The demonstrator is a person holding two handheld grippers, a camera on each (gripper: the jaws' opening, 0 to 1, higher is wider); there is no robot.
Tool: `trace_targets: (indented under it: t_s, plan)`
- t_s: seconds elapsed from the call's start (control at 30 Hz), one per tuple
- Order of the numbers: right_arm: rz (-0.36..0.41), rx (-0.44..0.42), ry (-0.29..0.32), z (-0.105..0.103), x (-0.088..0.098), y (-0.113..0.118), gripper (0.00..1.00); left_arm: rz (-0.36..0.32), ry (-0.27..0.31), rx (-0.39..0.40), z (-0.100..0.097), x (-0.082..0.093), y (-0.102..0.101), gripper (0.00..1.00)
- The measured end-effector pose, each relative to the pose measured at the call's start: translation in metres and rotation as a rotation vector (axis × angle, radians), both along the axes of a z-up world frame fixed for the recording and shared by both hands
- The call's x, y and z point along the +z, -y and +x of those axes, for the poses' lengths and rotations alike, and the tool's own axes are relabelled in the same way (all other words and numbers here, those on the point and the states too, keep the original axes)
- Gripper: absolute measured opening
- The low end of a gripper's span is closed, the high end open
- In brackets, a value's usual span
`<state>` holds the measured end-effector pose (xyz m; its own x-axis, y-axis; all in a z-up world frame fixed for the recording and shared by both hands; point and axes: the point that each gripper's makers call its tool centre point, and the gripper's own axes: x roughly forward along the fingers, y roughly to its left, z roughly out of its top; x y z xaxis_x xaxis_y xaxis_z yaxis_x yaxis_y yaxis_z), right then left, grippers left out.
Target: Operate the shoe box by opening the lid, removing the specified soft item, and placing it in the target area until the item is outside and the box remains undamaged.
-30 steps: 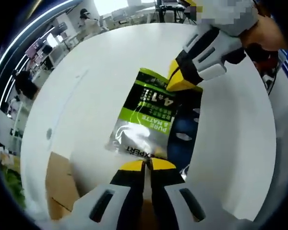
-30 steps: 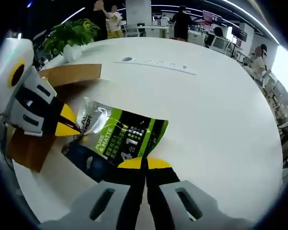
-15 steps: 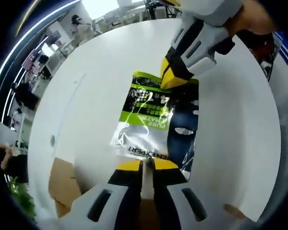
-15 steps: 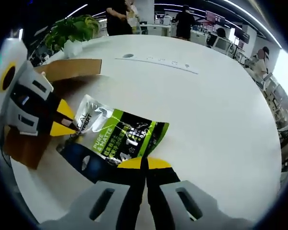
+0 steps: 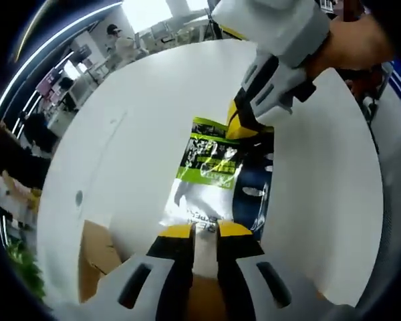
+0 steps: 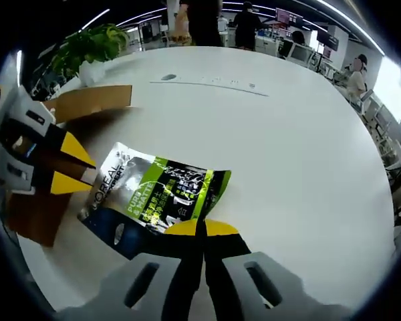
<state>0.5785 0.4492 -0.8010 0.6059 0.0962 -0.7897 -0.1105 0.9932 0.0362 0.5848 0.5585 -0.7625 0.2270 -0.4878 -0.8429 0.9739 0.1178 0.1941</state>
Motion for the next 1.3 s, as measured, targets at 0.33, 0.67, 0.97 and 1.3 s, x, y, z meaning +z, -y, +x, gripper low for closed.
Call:
trace_targets:
  t_s: [0.33,0.67,0.97,1.3]
  plan:
    - [0.007,0.011,-0.007,-0.001,0.0,-0.002,0.0,-0.074,-0.028,0.03,-0.006,0.019,0.004,0.13]
    - [-0.031,0.071,-0.014,-0.002,0.001,-0.001,0.03,-0.144,-0.05,0.075,-0.006,0.039,0.0,0.15]
    - [-0.05,0.105,0.015,-0.004,0.014,-0.003,0.11,-0.21,-0.061,0.115,-0.007,0.059,-0.007,0.2]
    - [-0.051,0.133,0.061,-0.007,0.039,-0.007,0.17,-0.288,-0.071,0.175,-0.004,0.081,-0.023,0.32]
